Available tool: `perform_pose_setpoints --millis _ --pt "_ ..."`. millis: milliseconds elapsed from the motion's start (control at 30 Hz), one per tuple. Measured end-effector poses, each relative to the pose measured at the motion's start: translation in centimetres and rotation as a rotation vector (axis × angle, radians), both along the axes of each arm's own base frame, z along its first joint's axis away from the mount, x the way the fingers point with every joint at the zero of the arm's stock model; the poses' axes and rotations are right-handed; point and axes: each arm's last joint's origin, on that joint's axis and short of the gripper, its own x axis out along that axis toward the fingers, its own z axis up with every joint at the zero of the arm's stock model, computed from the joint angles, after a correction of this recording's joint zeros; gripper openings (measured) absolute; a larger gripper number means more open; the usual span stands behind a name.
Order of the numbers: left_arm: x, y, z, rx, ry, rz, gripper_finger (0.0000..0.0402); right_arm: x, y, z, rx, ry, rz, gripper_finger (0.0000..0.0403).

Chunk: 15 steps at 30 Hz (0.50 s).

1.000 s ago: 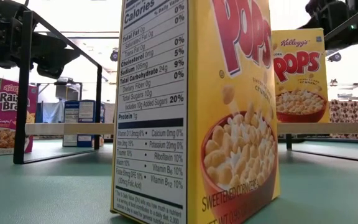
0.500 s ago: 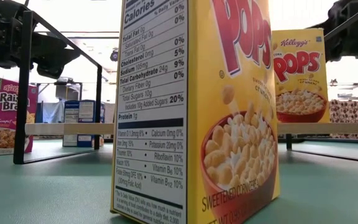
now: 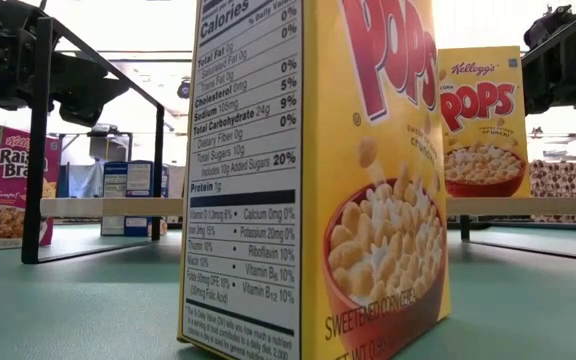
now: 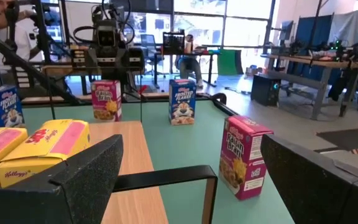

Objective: Stack cereal on shelf
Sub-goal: Put the middle pink cereal box on the shelf

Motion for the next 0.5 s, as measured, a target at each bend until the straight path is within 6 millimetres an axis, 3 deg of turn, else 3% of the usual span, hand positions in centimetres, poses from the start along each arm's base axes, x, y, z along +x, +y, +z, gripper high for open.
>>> perform_pose_setpoints --millis 500 --pt "0.0 0.0 0.21 -0.003 -0.021 0.0 0.0192 0.0 0.0 -0.01 0.0 0.001 0.0 0.037"
